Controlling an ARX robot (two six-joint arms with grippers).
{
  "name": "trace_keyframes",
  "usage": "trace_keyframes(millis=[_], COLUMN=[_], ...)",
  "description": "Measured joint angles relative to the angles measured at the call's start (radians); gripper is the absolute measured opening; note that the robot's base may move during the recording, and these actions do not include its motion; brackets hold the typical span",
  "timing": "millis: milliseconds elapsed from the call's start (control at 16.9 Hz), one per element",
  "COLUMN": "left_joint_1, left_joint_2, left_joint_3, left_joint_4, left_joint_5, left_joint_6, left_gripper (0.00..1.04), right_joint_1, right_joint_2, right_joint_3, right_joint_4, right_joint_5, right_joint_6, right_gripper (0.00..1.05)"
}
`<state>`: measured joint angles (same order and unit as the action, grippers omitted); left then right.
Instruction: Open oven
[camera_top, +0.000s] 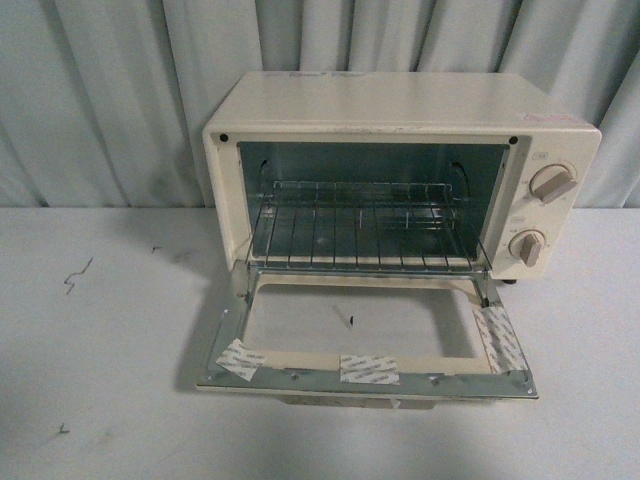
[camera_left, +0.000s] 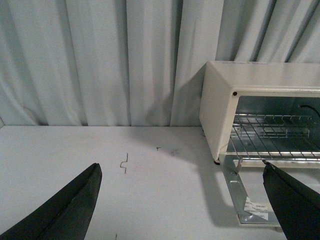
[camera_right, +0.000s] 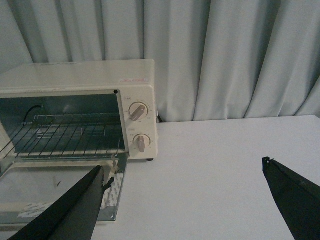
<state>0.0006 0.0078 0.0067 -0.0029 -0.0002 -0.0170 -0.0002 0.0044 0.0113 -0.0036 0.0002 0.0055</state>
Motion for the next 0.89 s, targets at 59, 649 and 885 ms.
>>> trace_keyframes(millis=[59,649,885], left_joint_1=[0.000,0.000,0.000], left_joint_2=[0.000,0.000,0.000], left_joint_3=[0.000,0.000,0.000], left_joint_4=[0.000,0.000,0.000], left_joint_5=[0.000,0.000,0.000], left_joint_6=[0.000,0.000,0.000], left_gripper=[0.98,0.98,0.98], right_joint_1=[0.000,0.000,0.000], right_joint_2=[0.000,0.000,0.000], right_joint_3=[0.000,0.000,0.000], right_joint_4=[0.000,0.000,0.000], right_joint_5=[0.000,0.000,0.000], right_joint_6=[0.000,0.000,0.000], right_gripper=[0.98,0.98,0.98])
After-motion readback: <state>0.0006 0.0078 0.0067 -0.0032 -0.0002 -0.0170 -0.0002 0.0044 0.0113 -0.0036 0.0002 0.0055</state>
